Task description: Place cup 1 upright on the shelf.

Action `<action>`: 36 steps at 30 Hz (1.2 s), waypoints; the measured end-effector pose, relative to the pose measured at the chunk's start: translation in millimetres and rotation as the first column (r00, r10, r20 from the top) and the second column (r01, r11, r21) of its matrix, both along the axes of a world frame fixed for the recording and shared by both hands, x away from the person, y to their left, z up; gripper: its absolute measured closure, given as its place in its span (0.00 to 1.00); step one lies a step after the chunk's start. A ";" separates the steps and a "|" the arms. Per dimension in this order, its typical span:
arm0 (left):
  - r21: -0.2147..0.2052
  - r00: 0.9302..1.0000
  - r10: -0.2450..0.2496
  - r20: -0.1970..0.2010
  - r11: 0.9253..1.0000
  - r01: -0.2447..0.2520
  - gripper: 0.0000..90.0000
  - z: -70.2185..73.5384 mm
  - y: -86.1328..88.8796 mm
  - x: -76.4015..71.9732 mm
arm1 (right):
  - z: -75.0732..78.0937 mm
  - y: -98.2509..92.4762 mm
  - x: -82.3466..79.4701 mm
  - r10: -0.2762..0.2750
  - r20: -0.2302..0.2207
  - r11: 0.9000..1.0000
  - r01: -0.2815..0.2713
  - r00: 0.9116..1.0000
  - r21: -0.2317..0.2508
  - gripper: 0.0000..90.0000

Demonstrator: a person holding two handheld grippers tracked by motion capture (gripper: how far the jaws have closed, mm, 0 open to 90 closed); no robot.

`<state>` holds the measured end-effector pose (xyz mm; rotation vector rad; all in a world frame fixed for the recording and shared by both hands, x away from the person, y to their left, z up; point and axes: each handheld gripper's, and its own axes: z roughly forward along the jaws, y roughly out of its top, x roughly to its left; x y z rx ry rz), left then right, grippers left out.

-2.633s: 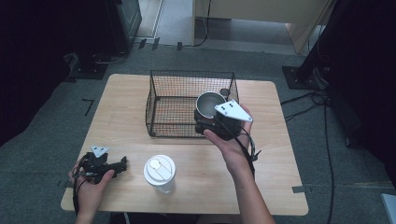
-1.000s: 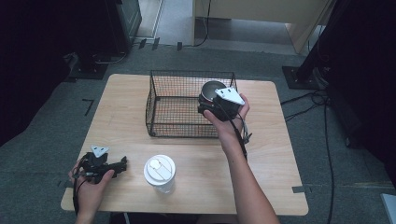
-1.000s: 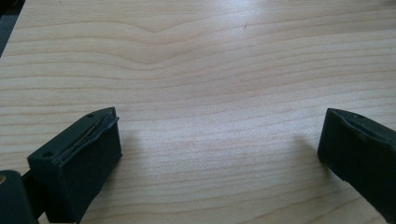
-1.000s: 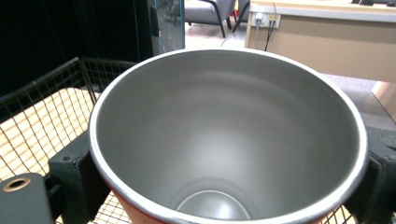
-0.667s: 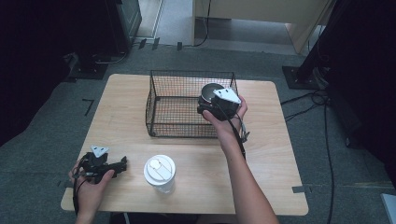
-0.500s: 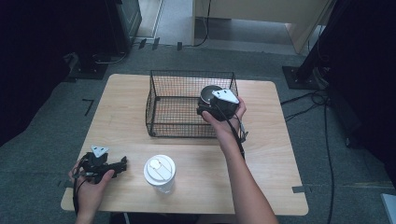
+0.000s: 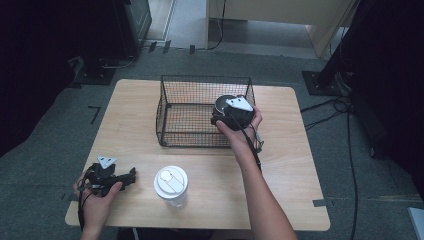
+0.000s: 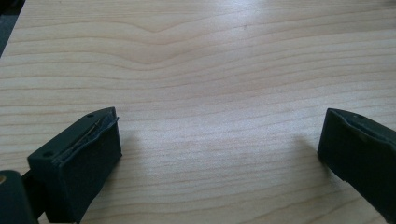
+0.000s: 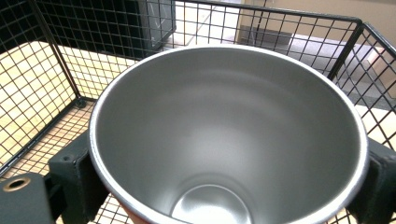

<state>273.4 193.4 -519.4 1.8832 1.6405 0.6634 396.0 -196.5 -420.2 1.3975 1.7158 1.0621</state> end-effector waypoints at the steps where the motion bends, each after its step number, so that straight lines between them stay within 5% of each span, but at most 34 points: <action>1: 0.000 1.000 0.000 0.000 1.000 0.000 0.00 0.0 0.0 0.0 | -0.2 0.2 0.2 0.000 -0.001 1.000 0.000 1.000 -0.003 0.08; 13: 0.000 1.000 0.000 0.000 1.000 0.000 0.00 0.0 0.0 0.0 | -9.7 6.6 0.2 -0.057 -0.043 0.997 0.055 0.997 -0.046 0.08; 36: 0.000 1.000 0.000 0.000 1.000 0.000 0.00 0.0 0.0 0.0 | -17.4 8.6 -5.2 -0.130 -0.096 0.991 0.128 0.987 -0.031 0.07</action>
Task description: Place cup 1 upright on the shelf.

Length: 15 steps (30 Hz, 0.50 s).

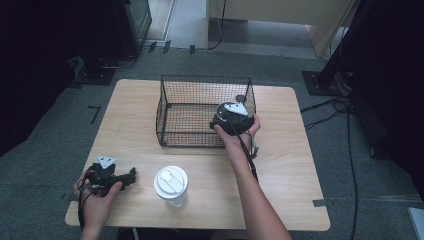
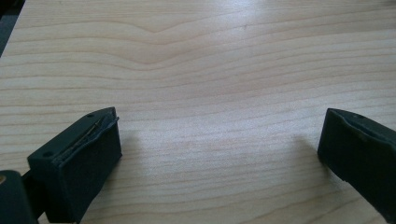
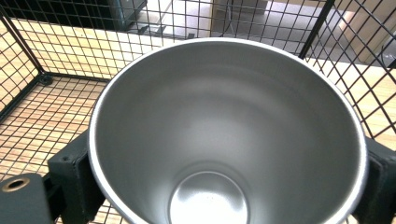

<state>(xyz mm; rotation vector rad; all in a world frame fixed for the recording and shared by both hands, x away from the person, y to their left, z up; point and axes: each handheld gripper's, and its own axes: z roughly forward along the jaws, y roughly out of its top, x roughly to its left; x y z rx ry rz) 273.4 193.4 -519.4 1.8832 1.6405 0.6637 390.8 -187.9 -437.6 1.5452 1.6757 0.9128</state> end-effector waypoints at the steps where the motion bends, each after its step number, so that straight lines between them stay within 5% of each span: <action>1: 0.000 1.000 0.000 0.000 1.000 0.000 0.00 0.0 0.0 0.0 | 0.1 -0.1 -0.3 0.001 -0.001 1.000 -0.001 1.000 -0.003 0.07; 15: 0.000 1.000 0.000 0.000 1.000 0.000 0.00 0.0 0.0 0.0 | -1.9 -3.6 -7.8 0.017 -0.019 1.000 -0.017 1.000 -0.022 0.02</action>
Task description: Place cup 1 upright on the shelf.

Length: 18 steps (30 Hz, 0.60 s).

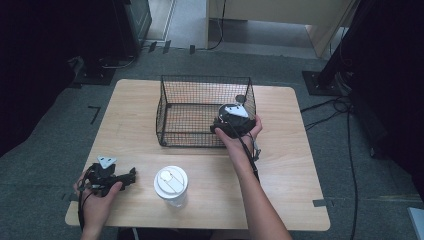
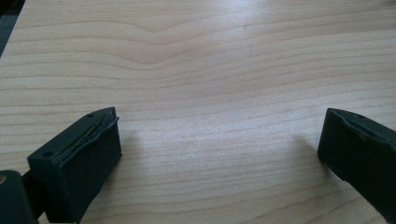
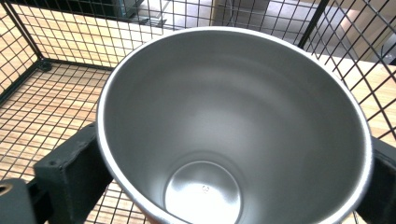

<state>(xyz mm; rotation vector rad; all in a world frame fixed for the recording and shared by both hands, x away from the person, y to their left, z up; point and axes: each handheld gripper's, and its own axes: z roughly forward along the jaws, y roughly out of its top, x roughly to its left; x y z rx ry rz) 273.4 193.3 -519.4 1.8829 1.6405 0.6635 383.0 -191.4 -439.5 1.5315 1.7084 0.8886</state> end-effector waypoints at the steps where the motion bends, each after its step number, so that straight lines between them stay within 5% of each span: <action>1: 0.000 1.000 0.000 0.000 1.000 0.000 0.00 0.0 0.0 0.0 | -0.2 -0.5 -0.5 0.002 -0.001 1.000 -0.002 1.000 -0.003 0.01; 18: 0.000 1.000 0.000 0.000 1.000 0.000 0.00 0.0 0.0 0.0 | 0.2 -2.6 -11.4 0.017 -0.015 1.000 -0.017 1.000 0.019 0.00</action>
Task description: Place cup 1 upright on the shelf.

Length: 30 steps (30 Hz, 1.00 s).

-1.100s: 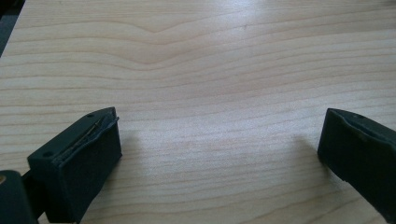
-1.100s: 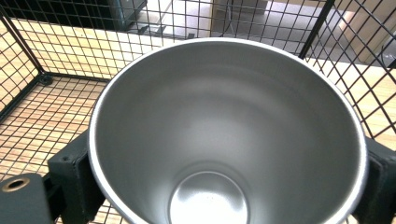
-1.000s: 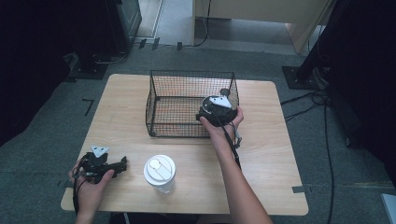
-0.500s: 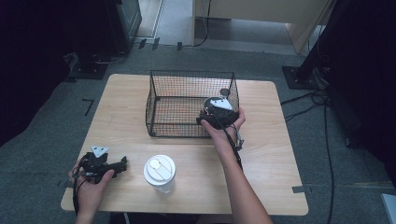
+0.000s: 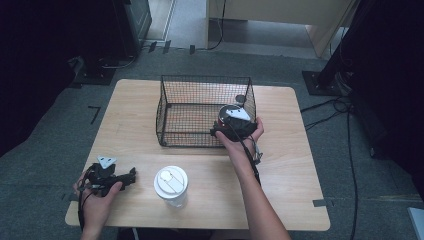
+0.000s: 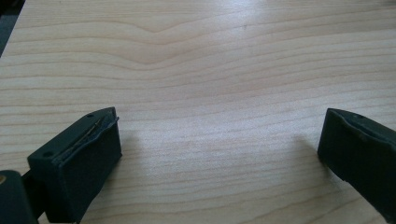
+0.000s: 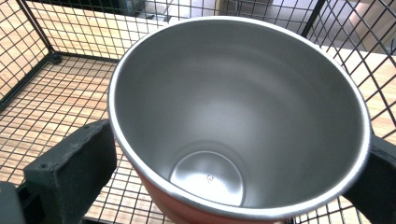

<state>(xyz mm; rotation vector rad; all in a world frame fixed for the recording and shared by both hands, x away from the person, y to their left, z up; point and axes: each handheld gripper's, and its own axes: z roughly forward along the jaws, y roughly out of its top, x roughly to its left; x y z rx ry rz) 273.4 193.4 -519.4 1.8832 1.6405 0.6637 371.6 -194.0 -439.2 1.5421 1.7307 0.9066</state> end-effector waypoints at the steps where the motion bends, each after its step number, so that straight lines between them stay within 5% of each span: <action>1: 0.000 1.000 0.000 0.000 1.000 0.000 0.00 0.0 0.0 0.0 | -0.1 -0.5 -0.8 0.001 -0.001 1.000 -0.001 1.000 0.002 0.00; 30: 0.000 1.000 0.000 0.000 1.000 0.000 0.00 0.0 0.0 0.0 | 0.9 -5.3 -25.7 0.056 0.028 0.998 -0.057 0.998 0.037 0.00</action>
